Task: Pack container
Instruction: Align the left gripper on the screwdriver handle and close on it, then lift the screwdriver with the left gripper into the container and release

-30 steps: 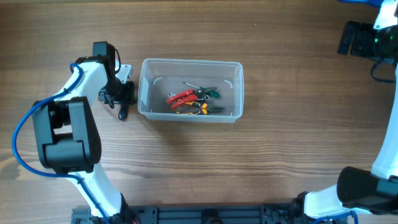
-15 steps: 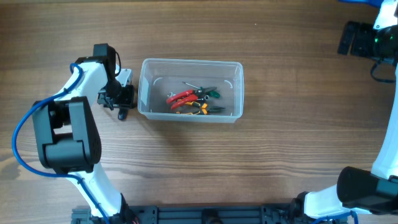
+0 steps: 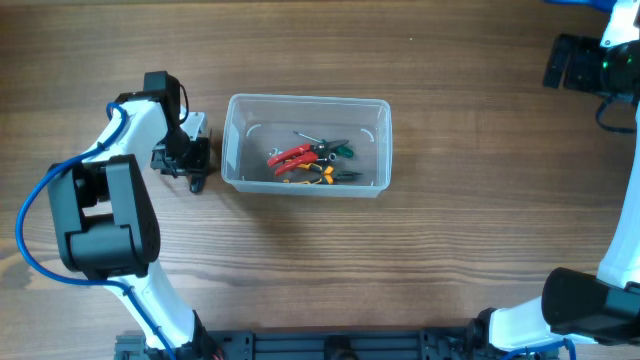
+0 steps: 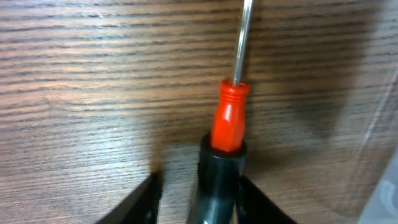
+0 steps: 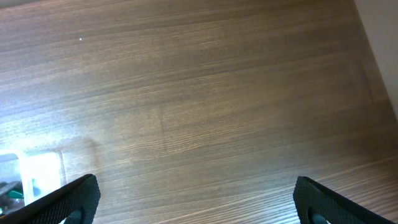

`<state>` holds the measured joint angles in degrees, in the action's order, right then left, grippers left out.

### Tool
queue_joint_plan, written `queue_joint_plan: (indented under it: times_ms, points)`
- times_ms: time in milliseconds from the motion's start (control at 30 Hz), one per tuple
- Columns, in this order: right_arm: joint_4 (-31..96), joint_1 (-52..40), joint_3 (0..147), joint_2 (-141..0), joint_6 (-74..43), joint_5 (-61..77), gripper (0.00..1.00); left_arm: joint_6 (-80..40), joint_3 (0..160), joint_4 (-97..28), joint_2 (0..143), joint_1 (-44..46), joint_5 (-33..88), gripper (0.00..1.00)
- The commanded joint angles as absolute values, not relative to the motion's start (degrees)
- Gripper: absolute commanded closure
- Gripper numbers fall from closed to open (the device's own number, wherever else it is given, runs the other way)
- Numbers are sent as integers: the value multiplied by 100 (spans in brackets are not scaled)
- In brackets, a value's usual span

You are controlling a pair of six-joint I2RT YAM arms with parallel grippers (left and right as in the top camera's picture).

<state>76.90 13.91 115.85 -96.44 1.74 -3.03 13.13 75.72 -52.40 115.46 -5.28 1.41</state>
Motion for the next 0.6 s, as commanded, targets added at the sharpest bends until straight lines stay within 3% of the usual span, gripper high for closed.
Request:
queue_joint_plan:
  times_ms: [0, 33, 67, 100, 400, 567]
  points:
    - [7677, 1378, 11579, -9660, 134, -276, 0, 1308, 7522, -5231, 11767, -576, 187, 71]
    - [7677, 1378, 11579, -9660, 134, -276, 0, 1308, 7522, -5231, 11767, -574, 191, 77]
    - [7677, 1378, 11579, -9660, 134, -276, 0, 1308, 7522, -5236, 11767, -576, 242, 91]
    - [7677, 1378, 11579, -9660, 134, -276, 0, 1308, 7522, -5236, 11767, -576, 270, 96]
    - [7677, 1378, 11579, -9660, 134, -276, 0, 1288, 7710, -5391, 11764, -576, 438, 96]
    - [7677, 1378, 11579, -9660, 137, -276, 0, 1286, 8785, -6020, 11745, -576, -126, 96]
